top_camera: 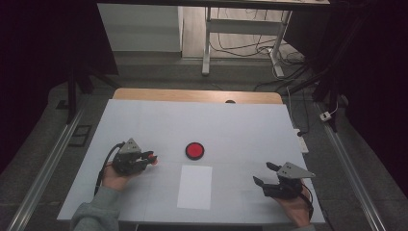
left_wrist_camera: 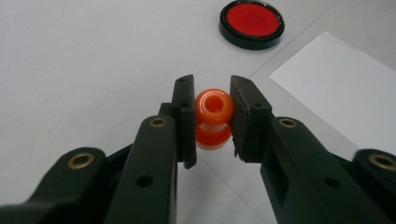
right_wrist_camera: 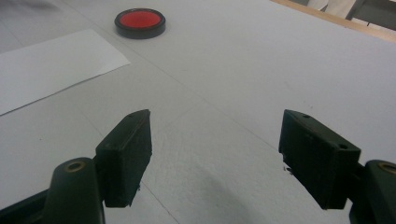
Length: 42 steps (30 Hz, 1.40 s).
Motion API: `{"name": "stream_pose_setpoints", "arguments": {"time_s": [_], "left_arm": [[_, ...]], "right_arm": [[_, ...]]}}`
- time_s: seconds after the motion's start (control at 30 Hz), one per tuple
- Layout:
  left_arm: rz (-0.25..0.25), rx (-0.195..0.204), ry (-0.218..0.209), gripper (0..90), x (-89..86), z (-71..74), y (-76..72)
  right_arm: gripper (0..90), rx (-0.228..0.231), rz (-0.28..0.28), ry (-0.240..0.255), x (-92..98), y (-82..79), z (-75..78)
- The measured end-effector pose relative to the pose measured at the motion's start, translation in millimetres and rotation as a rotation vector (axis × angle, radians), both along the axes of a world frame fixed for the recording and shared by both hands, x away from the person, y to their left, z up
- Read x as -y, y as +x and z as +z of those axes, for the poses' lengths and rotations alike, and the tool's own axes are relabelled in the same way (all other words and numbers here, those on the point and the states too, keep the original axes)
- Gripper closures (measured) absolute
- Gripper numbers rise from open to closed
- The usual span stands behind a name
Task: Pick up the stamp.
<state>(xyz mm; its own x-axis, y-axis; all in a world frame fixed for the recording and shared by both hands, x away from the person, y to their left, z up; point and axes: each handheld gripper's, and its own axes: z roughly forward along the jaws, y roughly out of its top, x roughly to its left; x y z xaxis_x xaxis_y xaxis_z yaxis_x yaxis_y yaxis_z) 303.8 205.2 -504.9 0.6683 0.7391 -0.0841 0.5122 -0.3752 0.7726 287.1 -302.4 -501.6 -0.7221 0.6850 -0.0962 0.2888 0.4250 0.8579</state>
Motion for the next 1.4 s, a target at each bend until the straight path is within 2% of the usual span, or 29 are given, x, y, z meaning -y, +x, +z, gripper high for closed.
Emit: {"name": "stream_pose_setpoints", "arguments": {"time_s": [0.6, 0.97, 1.4], "left_arm": [[-0.041, 0.026, -0.053, 72.2, 10.5, 14.3, -7.2], [-0.070, 0.050, -0.058, 72.2, 20.1, 23.5, -12.3], [-0.106, 0.052, -0.072, 72.2, 30.5, 27.1, -15.4]], "right_arm": [[25.1, 0.001, -0.001, -0.003, 0.1, 0.6, -1.0], [25.1, 0.000, -0.001, -0.004, 0.4, 0.7, -1.2], [25.1, -0.004, -0.001, -0.009, 0.2, 0.2, -1.3]]}}
